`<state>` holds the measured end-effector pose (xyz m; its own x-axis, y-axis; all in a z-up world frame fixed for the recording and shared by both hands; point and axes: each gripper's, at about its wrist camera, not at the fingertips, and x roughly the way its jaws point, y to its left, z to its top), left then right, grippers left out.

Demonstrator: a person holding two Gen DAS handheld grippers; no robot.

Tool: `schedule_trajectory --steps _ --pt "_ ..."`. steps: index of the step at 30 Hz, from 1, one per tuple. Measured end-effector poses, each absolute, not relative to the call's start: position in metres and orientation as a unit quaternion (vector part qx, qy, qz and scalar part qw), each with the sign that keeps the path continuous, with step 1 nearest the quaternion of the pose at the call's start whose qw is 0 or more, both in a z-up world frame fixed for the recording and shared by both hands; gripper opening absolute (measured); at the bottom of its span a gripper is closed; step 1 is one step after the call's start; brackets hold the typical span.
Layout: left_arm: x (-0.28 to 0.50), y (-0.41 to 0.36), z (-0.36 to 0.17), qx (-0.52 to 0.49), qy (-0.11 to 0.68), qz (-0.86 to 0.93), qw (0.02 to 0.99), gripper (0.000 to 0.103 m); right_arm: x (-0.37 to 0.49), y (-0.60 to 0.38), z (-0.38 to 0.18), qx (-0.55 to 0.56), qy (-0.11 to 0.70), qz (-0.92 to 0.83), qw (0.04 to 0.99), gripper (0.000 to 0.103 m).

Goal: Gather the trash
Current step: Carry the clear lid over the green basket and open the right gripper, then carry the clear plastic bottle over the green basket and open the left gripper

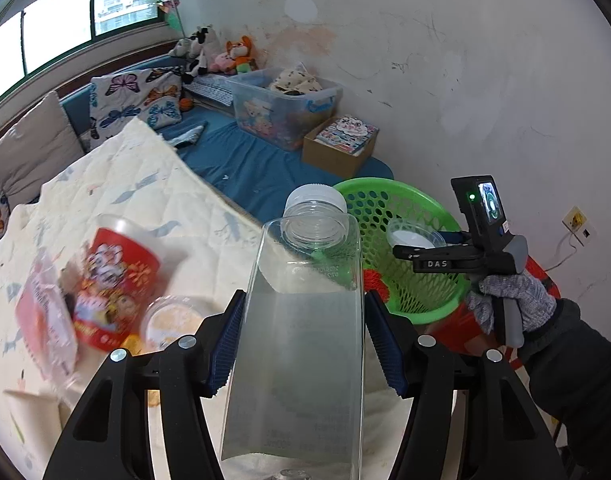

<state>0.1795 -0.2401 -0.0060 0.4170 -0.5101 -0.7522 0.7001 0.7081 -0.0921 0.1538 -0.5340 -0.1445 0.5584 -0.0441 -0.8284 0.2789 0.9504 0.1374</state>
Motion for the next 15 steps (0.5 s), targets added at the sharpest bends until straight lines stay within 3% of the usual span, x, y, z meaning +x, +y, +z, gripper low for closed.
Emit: schedule_trajectory --steps 15 --pt "0.186 -0.330 -0.020 0.157 0.409 -0.416 0.797 0.057 0.112 -0.545 -0.104 0.137 0.391 -0.101 0.904 0.096"
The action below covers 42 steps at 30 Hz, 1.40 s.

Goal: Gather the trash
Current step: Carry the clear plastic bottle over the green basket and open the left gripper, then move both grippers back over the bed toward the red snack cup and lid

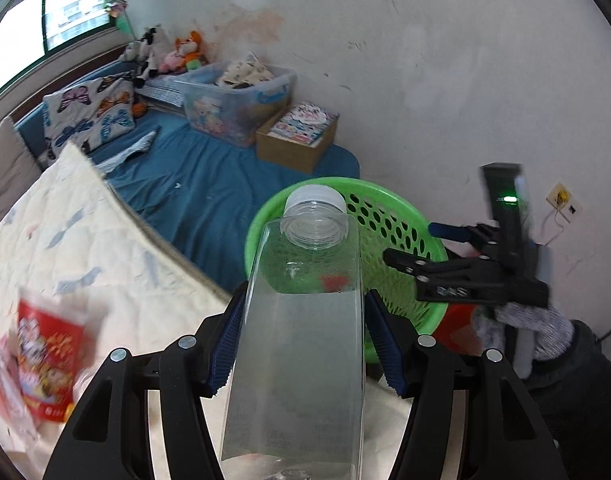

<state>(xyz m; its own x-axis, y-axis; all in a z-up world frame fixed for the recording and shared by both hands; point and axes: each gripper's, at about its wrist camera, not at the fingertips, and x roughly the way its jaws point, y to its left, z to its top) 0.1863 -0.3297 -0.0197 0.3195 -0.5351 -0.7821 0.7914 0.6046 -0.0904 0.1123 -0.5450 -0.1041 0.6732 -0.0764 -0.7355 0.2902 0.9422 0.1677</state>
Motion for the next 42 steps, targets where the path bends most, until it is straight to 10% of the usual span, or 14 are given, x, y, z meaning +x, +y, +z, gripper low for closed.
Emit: schedule_trajectory --steps 23,42 --pt "0.215 -0.464 -0.104 0.247 0.514 -0.403 0.716 0.061 0.040 -0.556 -0.096 0.200 0.343 -0.115 0.911 0.096" --pt "0.188 -0.357 -0.039 0.156 0.453 -0.397 0.783 0.063 0.029 -0.527 -0.069 0.195 0.316 -0.091 0.924 0.096"
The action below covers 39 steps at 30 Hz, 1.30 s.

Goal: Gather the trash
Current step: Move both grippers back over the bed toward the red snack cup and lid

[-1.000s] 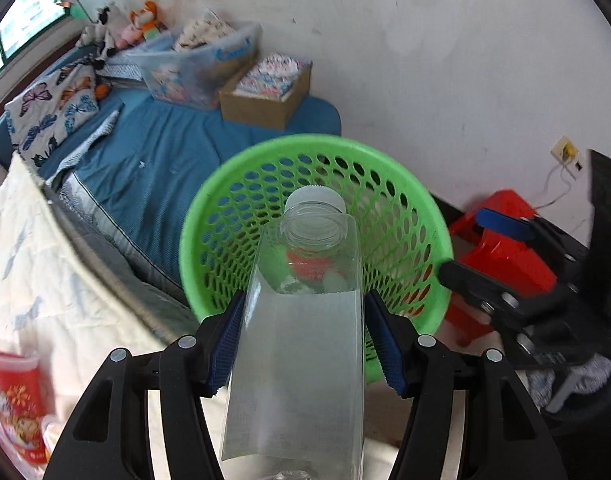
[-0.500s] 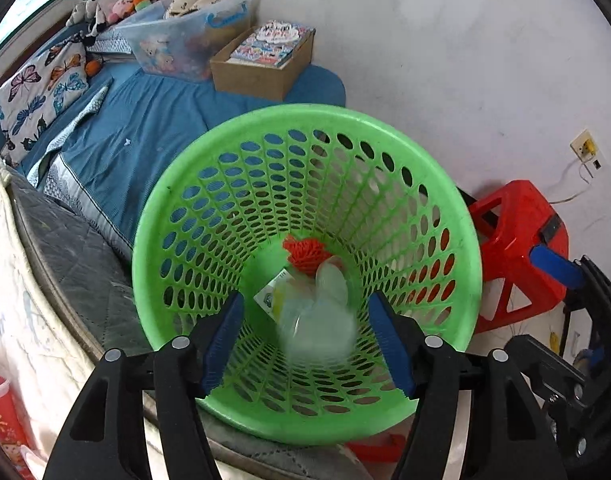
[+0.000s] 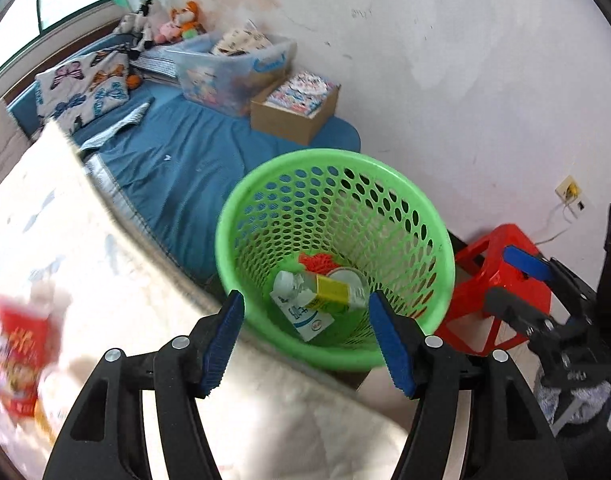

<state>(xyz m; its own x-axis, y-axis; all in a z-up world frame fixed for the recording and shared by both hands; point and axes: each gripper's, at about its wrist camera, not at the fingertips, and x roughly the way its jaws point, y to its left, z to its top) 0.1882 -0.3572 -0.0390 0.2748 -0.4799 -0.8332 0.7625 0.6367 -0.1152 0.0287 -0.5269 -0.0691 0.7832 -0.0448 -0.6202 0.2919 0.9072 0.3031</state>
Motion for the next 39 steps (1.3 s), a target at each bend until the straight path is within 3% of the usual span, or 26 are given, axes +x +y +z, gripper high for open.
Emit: schedule_trajectory --steps 26,39 --pt "0.156 -0.091 -0.017 0.031 0.397 -0.232 0.888 0.063 0.096 -0.368 -0.051 0.093 0.345 0.070 0.931 0.096" --pt "0.150 -0.036 -0.035 -0.011 0.411 -0.185 0.893 0.063 0.152 -0.283 -0.065 0.034 0.371 0.145 0.917 0.094"
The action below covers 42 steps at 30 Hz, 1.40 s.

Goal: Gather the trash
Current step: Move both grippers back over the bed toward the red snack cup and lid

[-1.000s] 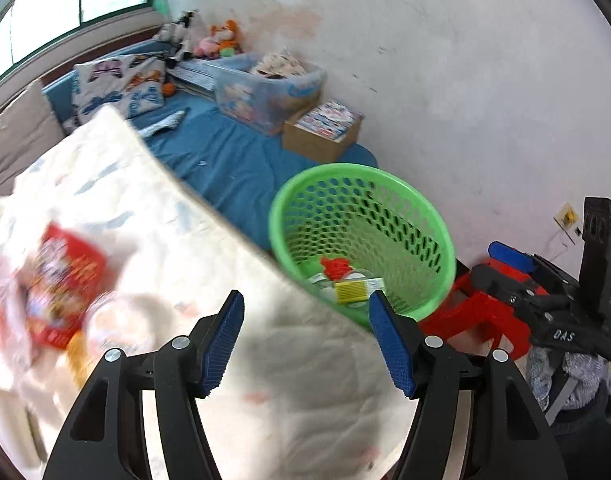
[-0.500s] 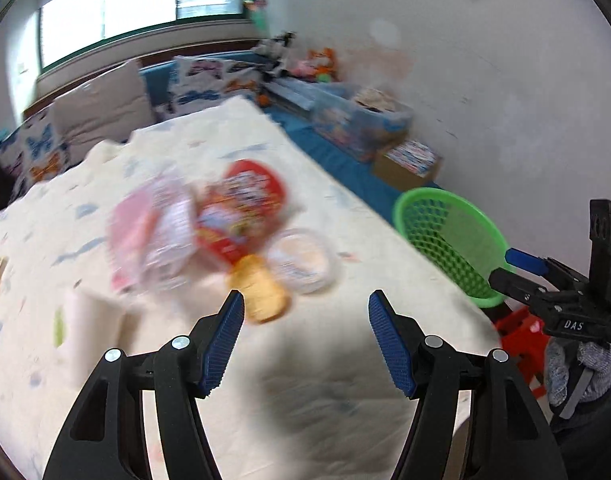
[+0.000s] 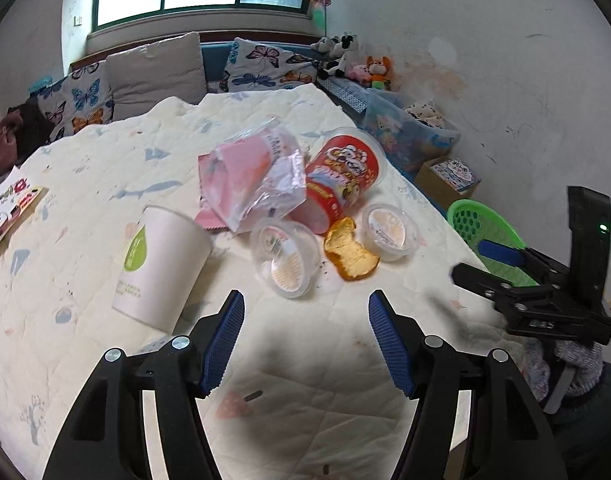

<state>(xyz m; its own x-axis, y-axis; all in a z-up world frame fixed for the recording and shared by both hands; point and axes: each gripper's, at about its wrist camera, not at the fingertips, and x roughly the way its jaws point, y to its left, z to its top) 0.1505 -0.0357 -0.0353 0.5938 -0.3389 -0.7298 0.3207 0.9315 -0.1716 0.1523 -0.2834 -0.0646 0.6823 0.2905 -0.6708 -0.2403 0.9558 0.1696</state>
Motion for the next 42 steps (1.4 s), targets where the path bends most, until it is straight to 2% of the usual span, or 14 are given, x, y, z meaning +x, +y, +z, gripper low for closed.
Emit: schedule_trajectory --steps 13,24,27,31,42 --pt "0.153 -0.017 -0.048 -0.033 0.422 -0.179 0.888 0.062 0.201 -0.253 -0.084 0.007 0.401 0.154 0.903 0.091" --pt "0.158 -0.025 -0.054 -0.028 0.428 -0.185 0.884 0.061 0.222 -0.253 -0.094 0.008 0.415 0.143 0.899 0.083" --pt "0.161 -0.025 -0.052 -0.026 0.425 -0.181 0.887 0.060 0.223 -0.253 -0.095 0.010 0.415 0.146 0.898 0.078" --pt "0.162 -0.017 -0.044 -0.017 0.413 -0.174 0.894 0.060 0.221 -0.254 -0.093 0.016 0.413 0.156 0.897 0.065" --pt "0.187 0.028 -0.033 0.007 0.396 -0.114 0.911 0.060 0.217 -0.246 -0.092 -0.003 0.407 0.149 0.901 0.065"
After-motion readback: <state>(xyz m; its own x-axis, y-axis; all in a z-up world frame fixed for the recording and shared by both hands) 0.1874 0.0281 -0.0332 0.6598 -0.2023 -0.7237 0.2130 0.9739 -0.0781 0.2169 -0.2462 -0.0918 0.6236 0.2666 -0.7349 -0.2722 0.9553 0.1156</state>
